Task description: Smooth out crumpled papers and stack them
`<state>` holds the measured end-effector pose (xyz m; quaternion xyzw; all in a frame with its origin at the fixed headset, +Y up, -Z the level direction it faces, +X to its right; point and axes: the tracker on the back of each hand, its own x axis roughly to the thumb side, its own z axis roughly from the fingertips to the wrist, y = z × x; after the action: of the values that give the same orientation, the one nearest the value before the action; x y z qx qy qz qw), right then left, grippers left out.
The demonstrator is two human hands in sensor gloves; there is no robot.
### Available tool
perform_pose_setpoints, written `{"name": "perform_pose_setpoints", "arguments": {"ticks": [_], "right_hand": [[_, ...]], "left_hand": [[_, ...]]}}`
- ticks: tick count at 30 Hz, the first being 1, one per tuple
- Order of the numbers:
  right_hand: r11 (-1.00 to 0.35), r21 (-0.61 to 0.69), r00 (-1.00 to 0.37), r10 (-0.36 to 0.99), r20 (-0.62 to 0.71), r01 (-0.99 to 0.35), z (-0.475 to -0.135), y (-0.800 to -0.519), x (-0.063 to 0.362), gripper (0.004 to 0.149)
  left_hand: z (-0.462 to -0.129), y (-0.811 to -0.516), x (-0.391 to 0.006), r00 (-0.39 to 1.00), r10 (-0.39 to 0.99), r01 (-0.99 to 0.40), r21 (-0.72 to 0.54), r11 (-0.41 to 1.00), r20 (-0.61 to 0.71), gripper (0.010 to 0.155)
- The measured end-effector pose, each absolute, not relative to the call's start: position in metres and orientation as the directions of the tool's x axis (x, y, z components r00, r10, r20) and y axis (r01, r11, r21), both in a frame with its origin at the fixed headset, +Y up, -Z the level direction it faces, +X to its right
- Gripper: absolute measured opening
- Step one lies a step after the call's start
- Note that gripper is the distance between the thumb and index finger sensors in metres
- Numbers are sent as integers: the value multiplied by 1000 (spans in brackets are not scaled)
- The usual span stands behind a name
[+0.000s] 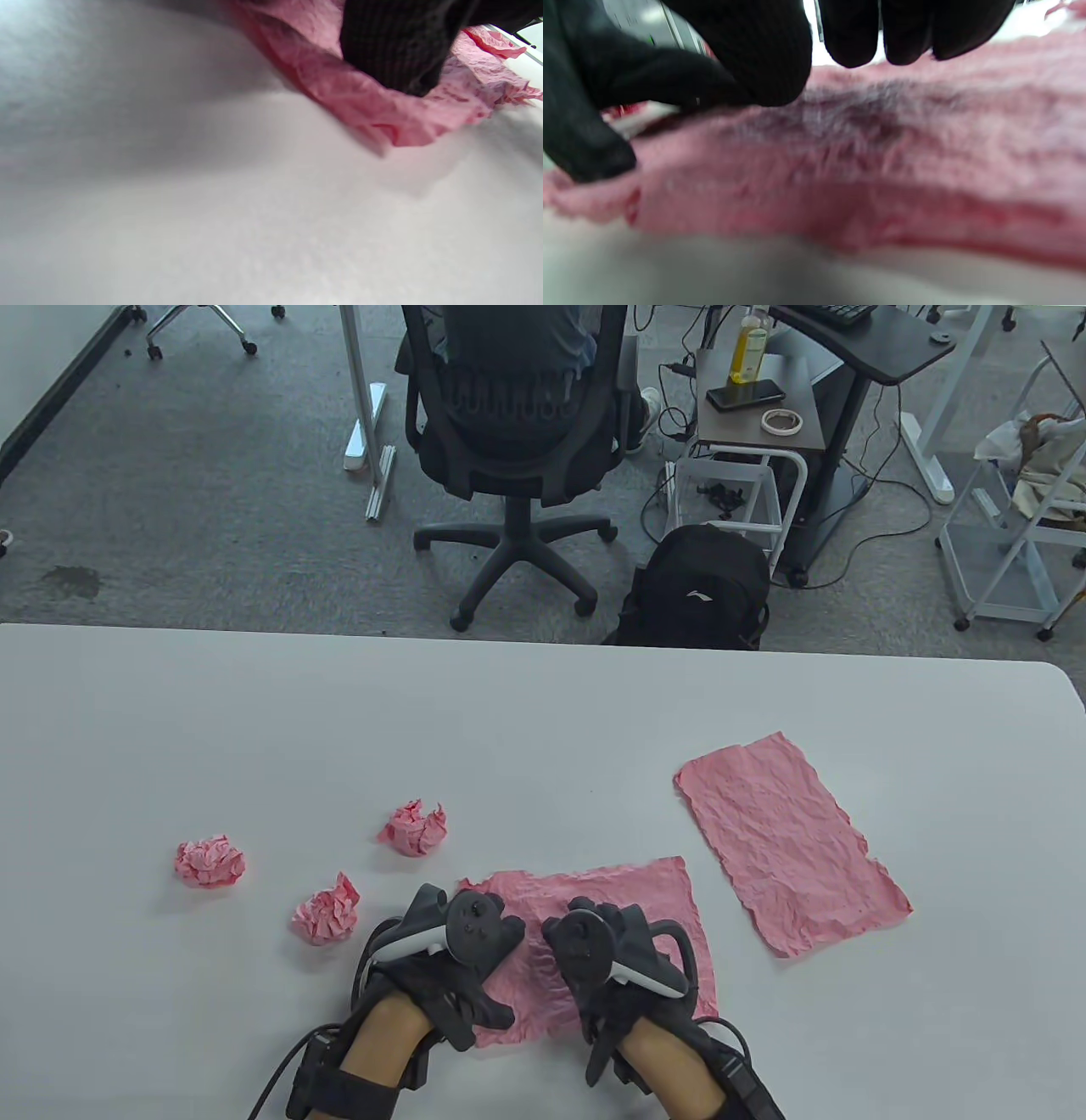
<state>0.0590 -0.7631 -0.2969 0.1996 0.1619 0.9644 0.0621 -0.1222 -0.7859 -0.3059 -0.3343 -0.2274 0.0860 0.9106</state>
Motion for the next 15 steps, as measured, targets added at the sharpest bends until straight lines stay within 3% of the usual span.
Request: {"name": "perform_pose_setpoints", "arguments": {"ticks": [2, 6, 9, 15], "right_hand": [[-918, 394, -932, 184, 313, -49, -309, -769, 72, 60], [-872, 407, -932, 344, 113, -272, -330, -768, 120, 61], [-858, 387, -933, 360, -17, -338, -336, -768, 150, 62], [-899, 325, -955, 287, -68, -294, -332, -764, 166, 62]], "left_hand": [[-305, -786, -122, 881, 308, -8, -642, 766, 358, 100], [-305, -786, -123, 883, 308, -13, -639, 769, 353, 100], [-304, -786, -124, 886, 303, -10, -638, 770, 352, 100], [-303, -785, -125, 893, 290, -1, -645, 765, 343, 100]]}}
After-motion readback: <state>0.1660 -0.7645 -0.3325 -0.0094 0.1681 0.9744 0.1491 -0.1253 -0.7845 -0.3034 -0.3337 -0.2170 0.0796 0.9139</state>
